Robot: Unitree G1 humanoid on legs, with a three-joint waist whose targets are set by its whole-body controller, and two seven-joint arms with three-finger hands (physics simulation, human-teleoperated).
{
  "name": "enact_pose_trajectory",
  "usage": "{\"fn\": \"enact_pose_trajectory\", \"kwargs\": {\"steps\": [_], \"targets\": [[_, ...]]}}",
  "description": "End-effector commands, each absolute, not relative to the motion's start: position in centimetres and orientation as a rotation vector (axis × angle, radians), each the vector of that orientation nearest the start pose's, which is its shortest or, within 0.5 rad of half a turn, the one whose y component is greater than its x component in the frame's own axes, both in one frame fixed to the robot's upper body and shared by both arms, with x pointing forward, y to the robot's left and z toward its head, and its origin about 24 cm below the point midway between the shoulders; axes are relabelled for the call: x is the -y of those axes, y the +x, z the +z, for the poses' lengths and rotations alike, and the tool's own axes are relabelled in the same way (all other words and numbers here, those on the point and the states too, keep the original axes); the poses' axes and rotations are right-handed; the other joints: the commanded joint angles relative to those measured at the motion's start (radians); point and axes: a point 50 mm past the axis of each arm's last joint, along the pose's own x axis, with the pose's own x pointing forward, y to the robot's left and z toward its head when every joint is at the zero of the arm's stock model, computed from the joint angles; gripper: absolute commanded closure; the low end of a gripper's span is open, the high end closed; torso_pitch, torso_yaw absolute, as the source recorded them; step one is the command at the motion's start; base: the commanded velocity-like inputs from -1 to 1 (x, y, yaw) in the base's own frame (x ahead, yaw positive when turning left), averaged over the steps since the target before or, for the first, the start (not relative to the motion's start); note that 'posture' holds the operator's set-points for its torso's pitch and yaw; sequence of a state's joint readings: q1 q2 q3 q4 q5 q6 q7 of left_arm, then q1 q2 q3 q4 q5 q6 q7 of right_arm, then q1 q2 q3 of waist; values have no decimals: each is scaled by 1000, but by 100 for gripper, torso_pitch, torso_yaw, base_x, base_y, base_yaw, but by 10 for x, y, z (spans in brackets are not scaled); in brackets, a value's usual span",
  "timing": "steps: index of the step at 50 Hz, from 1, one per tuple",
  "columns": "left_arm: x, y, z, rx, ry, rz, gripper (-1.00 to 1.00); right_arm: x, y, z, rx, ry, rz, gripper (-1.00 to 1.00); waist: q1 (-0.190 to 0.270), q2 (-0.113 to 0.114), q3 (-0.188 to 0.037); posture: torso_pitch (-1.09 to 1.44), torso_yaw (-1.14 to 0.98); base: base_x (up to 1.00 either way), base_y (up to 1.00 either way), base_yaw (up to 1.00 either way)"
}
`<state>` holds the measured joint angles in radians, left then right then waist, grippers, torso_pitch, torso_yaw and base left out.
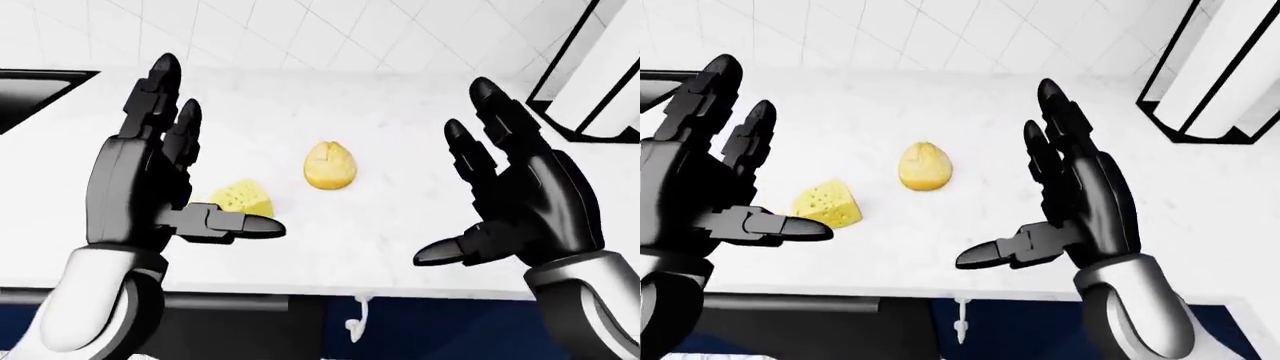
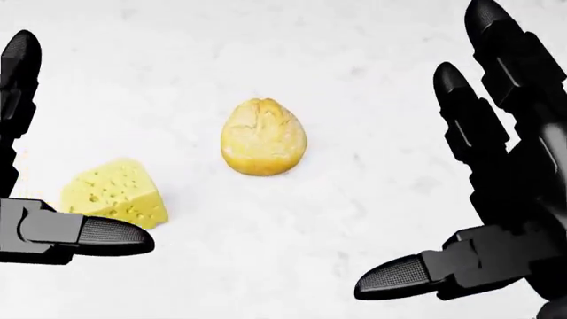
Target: Place the bread and cheese on the cutting board.
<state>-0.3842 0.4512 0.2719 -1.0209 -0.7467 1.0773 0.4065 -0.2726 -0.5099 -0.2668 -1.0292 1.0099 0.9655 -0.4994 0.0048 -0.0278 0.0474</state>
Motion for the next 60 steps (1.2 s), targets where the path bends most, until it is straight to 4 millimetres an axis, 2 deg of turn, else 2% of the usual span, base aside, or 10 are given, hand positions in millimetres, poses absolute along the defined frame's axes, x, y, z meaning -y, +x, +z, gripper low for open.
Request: {"fn": "enact_pose_trajectory", "kwargs": {"steps": [1, 6, 9, 13, 16, 20, 28, 40, 47, 60], "targets": [[-167, 197, 265, 394, 101, -73, -100, 164, 193, 249, 308, -32, 148, -100, -1, 6, -22, 0, 0, 0, 0, 0], [-172, 184, 287, 441, 195, -103, -100, 168, 201, 271, 374, -242, 172, -100, -1, 4, -14, 0, 0, 0, 0, 0], [-172, 182, 287, 443, 214, -118, -100, 161, 209, 286, 417, -424, 317, -100, -5, 10, -2, 0, 0, 0, 0, 0], [-168, 184, 278, 427, 210, -134, -100, 145, 237, 324, 444, -566, 511, -100, -15, 28, 2, 0, 0, 0, 0, 0], [-167, 184, 276, 422, 200, -140, -100, 139, 265, 351, 486, -816, 542, -100, -22, 40, 6, 0, 0, 0, 0, 0], [-166, 184, 273, 418, 195, -148, -100, 125, 282, 351, 494, -1143, 667, -100, -28, 49, 11, 0, 0, 0, 0, 0], [-168, 183, 273, 421, 188, -147, -100, 98, 312, 356, 569, -1588, 741, -100, -40, 75, 9, 0, 0, 0, 0, 0], [-173, 180, 274, 413, 171, -107, -100, 56, 338, 350, 657, -1712, 799, -100, -48, 94, 0, 0, 0, 0, 0, 0], [-181, 176, 270, 404, 155, -81, -100, 26, 358, 324, 696, -1733, 809, -100, -44, 98, -3, 0, 0, 0, 0, 0], [-185, 176, 262, 398, 141, -78, -100, 5, 356, 333, 740, -1758, 789, -100, -27, 90, -10, 0, 0, 0, 0, 0]]}}
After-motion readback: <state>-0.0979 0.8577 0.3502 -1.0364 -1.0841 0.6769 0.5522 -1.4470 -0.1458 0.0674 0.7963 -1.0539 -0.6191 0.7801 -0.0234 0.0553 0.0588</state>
